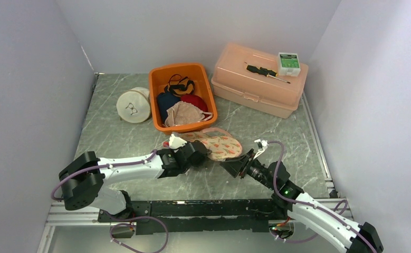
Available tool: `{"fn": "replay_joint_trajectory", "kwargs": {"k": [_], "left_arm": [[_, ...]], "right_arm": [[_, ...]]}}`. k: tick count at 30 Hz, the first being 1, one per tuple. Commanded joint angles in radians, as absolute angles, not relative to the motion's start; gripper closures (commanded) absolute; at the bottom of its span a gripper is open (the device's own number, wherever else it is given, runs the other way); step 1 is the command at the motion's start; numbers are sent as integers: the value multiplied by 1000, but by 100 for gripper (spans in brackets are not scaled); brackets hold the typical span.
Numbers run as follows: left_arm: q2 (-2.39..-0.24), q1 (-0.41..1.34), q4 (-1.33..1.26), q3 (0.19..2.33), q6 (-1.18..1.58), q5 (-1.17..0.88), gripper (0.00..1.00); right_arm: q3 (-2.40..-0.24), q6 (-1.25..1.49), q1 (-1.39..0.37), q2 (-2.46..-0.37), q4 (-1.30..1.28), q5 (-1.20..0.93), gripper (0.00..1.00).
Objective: Unzip the laundry bag and remove the bra
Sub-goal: Unzip the laundry bag at the center of the board.
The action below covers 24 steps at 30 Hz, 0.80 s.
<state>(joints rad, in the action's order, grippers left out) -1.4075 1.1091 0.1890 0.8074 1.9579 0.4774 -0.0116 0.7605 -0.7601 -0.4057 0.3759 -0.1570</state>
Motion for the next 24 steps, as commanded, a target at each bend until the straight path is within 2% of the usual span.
{"fn": "replay_joint_trajectory", "kwargs": {"k": [1,11,19,24], "left_arm": [[-1376,1113,170,821,1976,490,97],[-1352,1112,183,825,1970,510,97],[-1340,1113,184,825,1965,520,97],[-1346,1112,180,827,1961,515,97]], "right_arm": [[63,745,-766,-428,380,-118,50],[58,749,-766,-448,315,-130,49],[61,759,-767,-413,269,-109,57],[63,764,-767,-438,328,-111,59]]}}
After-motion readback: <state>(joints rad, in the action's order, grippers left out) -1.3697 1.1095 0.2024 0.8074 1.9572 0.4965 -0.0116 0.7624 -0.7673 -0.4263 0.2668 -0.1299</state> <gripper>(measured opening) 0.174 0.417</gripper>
